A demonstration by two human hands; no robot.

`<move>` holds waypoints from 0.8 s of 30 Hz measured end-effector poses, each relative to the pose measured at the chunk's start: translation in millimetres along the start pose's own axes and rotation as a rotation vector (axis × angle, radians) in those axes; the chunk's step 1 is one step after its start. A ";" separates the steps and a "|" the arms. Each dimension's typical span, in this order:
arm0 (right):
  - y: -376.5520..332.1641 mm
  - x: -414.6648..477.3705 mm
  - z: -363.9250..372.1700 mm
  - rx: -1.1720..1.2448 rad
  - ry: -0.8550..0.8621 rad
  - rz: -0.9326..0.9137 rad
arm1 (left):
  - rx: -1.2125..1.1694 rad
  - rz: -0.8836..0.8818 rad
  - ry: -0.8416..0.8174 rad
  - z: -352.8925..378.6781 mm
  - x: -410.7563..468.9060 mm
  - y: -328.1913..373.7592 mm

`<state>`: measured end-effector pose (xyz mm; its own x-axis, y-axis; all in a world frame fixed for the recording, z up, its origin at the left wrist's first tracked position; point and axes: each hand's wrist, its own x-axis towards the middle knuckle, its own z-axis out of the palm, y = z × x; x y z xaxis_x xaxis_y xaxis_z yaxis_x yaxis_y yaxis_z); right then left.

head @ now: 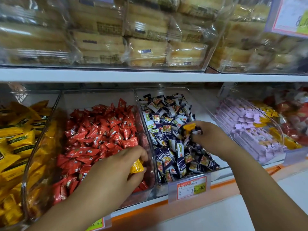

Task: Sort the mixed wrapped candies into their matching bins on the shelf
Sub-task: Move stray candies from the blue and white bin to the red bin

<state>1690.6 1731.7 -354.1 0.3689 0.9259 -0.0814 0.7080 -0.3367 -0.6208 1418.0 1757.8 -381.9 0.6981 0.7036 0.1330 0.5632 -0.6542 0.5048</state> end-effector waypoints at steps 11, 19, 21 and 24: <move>-35.1 -32.4 -12.6 0.121 -0.171 -0.091 | -0.143 -0.024 0.083 -4.0 0.9 0.7; -62.6 -55.0 5.0 0.343 -0.238 -0.203 | -0.507 -0.035 0.154 -12.6 1.9 7.7; -67.0 -56.5 7.7 0.351 -0.201 -0.218 | -0.530 -0.019 0.139 -14.1 1.7 9.5; -70.5 -57.2 8.2 0.344 -0.159 -0.221 | -0.597 -0.028 0.145 -15.5 0.9 13.0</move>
<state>1614.7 1703.9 -312.1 0.1144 0.9932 -0.0196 0.5078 -0.0755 -0.8582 1419.0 1754.2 -362.0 0.5962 0.7758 0.2064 0.2063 -0.3965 0.8946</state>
